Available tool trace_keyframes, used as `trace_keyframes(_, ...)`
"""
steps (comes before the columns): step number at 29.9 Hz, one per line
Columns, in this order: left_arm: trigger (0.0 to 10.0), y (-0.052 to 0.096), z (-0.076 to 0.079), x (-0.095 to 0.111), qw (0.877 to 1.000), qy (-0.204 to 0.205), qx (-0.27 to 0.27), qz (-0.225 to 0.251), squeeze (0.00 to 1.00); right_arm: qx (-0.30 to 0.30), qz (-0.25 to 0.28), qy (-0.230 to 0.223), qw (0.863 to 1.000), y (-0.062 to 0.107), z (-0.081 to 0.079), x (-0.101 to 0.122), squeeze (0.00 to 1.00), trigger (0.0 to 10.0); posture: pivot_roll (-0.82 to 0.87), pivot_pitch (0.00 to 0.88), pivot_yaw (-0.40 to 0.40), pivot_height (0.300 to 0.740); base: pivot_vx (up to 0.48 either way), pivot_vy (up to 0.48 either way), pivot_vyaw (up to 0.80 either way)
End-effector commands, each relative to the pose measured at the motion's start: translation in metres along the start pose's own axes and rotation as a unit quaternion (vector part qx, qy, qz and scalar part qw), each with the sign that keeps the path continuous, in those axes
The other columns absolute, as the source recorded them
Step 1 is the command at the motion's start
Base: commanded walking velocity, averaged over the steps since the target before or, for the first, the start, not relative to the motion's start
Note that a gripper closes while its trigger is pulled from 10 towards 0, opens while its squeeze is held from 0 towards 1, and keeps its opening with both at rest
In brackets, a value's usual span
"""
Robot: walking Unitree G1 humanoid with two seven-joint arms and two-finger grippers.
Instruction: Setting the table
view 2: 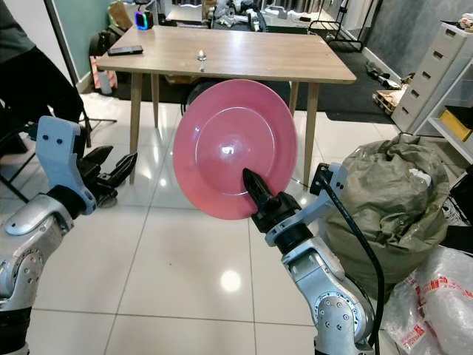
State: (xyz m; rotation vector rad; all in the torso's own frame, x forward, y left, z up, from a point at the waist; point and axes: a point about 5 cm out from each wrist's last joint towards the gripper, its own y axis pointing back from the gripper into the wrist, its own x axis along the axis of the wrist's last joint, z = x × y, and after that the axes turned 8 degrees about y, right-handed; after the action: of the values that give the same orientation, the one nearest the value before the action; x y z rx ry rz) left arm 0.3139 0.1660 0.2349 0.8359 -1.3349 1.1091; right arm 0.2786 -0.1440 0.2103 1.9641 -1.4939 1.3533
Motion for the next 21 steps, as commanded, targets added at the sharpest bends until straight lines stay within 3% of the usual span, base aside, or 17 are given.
trace_keyframes(1, 10.0, 0.0002, -0.001, -0.0044, 1.0, 0.005, 0.005, -0.008, 0.0, 0.004, 0.002, 0.005, 1.0, -0.0012, -0.0008, 0.0016, 0.0, 10.0, -0.04, 0.0, 0.063, 0.74, 0.0, 0.0, -0.8)
trace_keyframes(5, 10.0, -0.0004, -0.0009, -0.0047, 1.0, 0.005, 0.006, -0.008, 0.0, 0.001, 0.003, 0.007, 1.0, -0.0015, -0.0002, 0.0018, 0.0, 10.0, -0.04, 0.0, 0.063, 0.74, 0.0, 0.0, -0.8)
trace_keyframes(21, 10.0, -0.005, -0.0066, -0.0032, 0.999, 0.006, 0.047, 0.003, 0.0, -0.008, 0.004, 0.014, 1.0, -0.0014, 0.0018, 0.002, 0.0, 10.0, -0.04, 0.0, 0.066, 0.74, 0.0, 0.0, 0.0)
